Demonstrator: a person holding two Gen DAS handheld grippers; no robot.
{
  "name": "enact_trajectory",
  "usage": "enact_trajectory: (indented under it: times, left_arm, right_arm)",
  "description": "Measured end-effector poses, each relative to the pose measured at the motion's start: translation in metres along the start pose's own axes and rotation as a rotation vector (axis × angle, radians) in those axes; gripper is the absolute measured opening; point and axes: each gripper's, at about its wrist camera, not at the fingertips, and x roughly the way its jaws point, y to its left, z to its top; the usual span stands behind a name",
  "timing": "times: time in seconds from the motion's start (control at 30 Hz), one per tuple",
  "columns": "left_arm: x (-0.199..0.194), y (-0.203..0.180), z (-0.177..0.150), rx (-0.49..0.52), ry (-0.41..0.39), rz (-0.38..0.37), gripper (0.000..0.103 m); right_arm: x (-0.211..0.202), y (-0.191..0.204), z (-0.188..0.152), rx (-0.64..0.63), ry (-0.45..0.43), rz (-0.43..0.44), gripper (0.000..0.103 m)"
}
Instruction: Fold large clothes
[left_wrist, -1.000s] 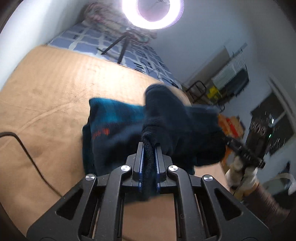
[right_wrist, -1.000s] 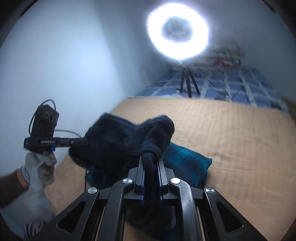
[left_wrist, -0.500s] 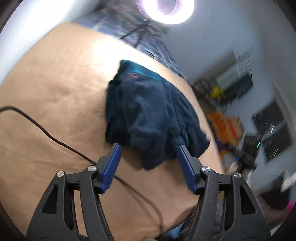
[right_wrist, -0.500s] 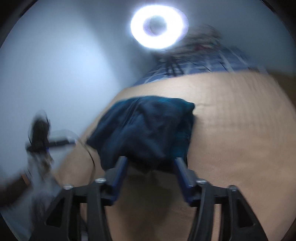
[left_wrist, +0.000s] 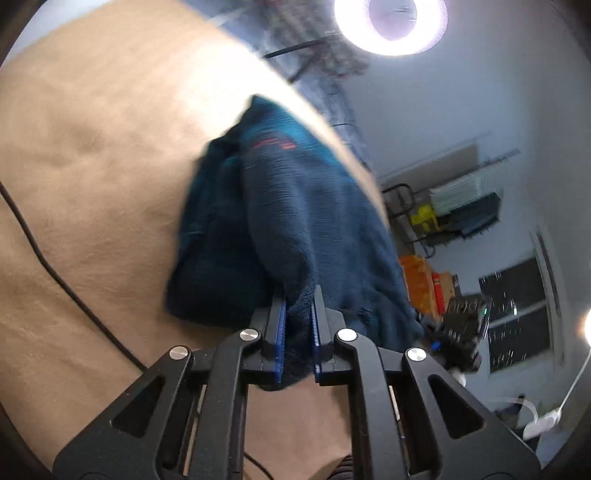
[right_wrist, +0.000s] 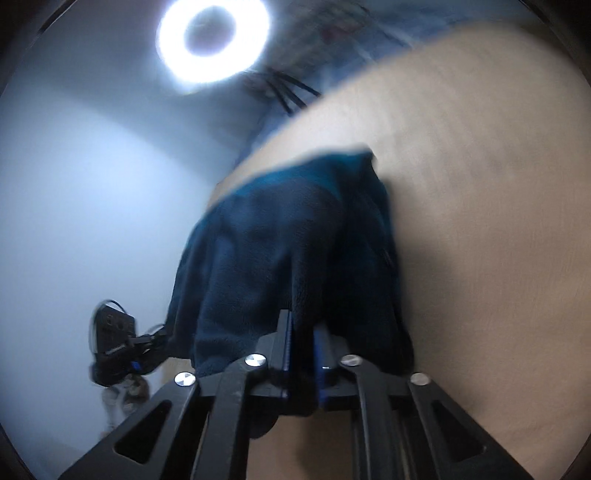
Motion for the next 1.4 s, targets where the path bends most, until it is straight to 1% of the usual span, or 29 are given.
enact_trajectory:
  times: [0.07, 0.1, 0.13, 0.2, 0.23, 0.27, 0.3, 0.33, 0.37, 0.4, 0.47, 0.57, 0.63, 0.67, 0.73, 0.77, 0.8, 0.9, 0.93, 0.97, 1.03, 1.1, 1.13, 1.2, 1.23, 1.27, 1.33, 1.4]
  left_arm:
    - [-0.005, 0.000, -0.005, 0.011, -0.012, 0.022, 0.008]
    - [-0.001, 0.006, -0.008, 0.007, 0.002, 0.052, 0.008]
    - [0.006, 0.015, -0.011, 0.009, 0.025, 0.105, 0.008]
    - [0.017, 0.028, -0.017, -0.009, 0.064, 0.160, 0.008]
    - [0.020, 0.034, -0.020, -0.015, 0.071, 0.160, 0.008]
    - [0.018, 0.033, -0.021, -0.006, 0.064, 0.159, 0.008]
    - [0.015, 0.029, -0.021, 0.019, 0.056, 0.164, 0.008]
    - [0.012, 0.024, -0.020, 0.045, 0.053, 0.173, 0.008]
    - [0.007, 0.018, -0.018, 0.077, 0.047, 0.200, 0.009]
    - [0.004, 0.014, -0.016, 0.095, 0.040, 0.219, 0.009]
    - [-0.009, 0.003, -0.010, 0.138, 0.019, 0.239, 0.009]
    - [-0.027, -0.016, 0.000, 0.198, -0.033, 0.261, 0.009]
    - [-0.032, -0.030, 0.009, 0.235, -0.063, 0.267, 0.009]
    - [-0.033, -0.037, 0.014, 0.252, -0.076, 0.276, 0.010]
    - [-0.030, -0.053, 0.029, 0.284, -0.116, 0.297, 0.015]
    - [-0.025, -0.057, 0.032, 0.295, -0.130, 0.295, 0.020]
    - [-0.018, -0.064, 0.039, 0.306, -0.136, 0.296, 0.022]
    - [0.005, -0.076, 0.059, 0.335, -0.122, 0.313, 0.023]
    - [0.018, -0.082, 0.067, 0.338, -0.113, 0.315, 0.023]
    - [0.027, -0.084, 0.071, 0.341, -0.105, 0.317, 0.023]
    - [0.051, -0.090, 0.084, 0.361, -0.093, 0.353, 0.023]
    - [0.070, -0.092, 0.092, 0.384, -0.081, 0.376, 0.023]
    - [0.083, -0.091, 0.095, 0.408, -0.068, 0.401, 0.023]
    - [0.104, -0.083, 0.100, 0.421, -0.044, 0.447, 0.023]
    - [0.113, -0.072, 0.100, 0.409, -0.032, 0.473, 0.023]
    - [0.120, -0.062, 0.100, 0.391, -0.020, 0.474, 0.025]
    - [0.132, -0.032, 0.099, 0.336, 0.011, 0.445, 0.026]
    - [0.135, -0.020, 0.096, 0.333, -0.010, 0.416, 0.026]
  right_arm:
    - [-0.011, 0.004, 0.007, -0.032, -0.030, -0.007, 0.004]
    - [-0.013, 0.003, 0.008, -0.041, -0.039, -0.025, 0.004]
    - [-0.010, -0.003, 0.007, -0.045, -0.034, -0.064, 0.004]
    - [0.010, -0.019, -0.001, -0.049, 0.040, -0.176, 0.004]
    - [0.016, -0.024, -0.007, -0.056, 0.071, -0.198, 0.004]
    - [0.019, -0.025, -0.011, -0.070, 0.083, -0.201, 0.004]
    - [0.017, -0.024, -0.014, -0.083, 0.076, -0.186, 0.005]
    - [0.013, -0.023, -0.013, -0.074, 0.066, -0.170, 0.008]
    - [0.007, -0.024, -0.013, -0.057, 0.053, -0.170, 0.016]
    - [0.000, -0.024, -0.011, -0.048, 0.032, -0.177, 0.026]
    - [-0.014, -0.019, -0.007, -0.066, -0.005, -0.187, 0.027]
    - [-0.031, 0.000, 0.004, -0.131, -0.052, -0.156, 0.029]
    - [-0.030, 0.014, 0.016, -0.187, -0.072, -0.138, 0.032]
    - [-0.028, 0.023, 0.024, -0.221, -0.090, -0.145, 0.033]
    - [-0.020, 0.035, 0.036, -0.263, -0.114, -0.147, 0.033]
    - [-0.013, 0.041, 0.044, -0.277, -0.119, -0.143, 0.033]
    - [-0.003, 0.047, 0.051, -0.286, -0.119, -0.140, 0.033]
    - [0.028, 0.061, 0.069, -0.295, -0.105, -0.144, 0.031]
    - [0.037, 0.065, 0.072, -0.298, -0.094, -0.146, 0.030]
    - [0.051, 0.067, 0.076, -0.305, -0.083, -0.156, 0.029]
    - [0.075, 0.075, 0.085, -0.339, -0.055, -0.200, 0.029]
    - [0.092, 0.077, 0.091, -0.353, -0.027, -0.234, 0.029]
    - [0.097, 0.076, 0.089, -0.348, -0.014, -0.246, 0.029]
    - [0.110, 0.068, 0.081, -0.315, 0.030, -0.266, 0.030]
    - [0.116, 0.063, 0.077, -0.308, 0.051, -0.279, 0.030]
    - [0.122, 0.057, 0.069, -0.316, 0.062, -0.290, 0.029]
    - [0.131, 0.046, 0.054, -0.317, 0.075, -0.301, 0.026]
    - [0.139, 0.041, 0.046, -0.338, 0.064, -0.322, 0.025]
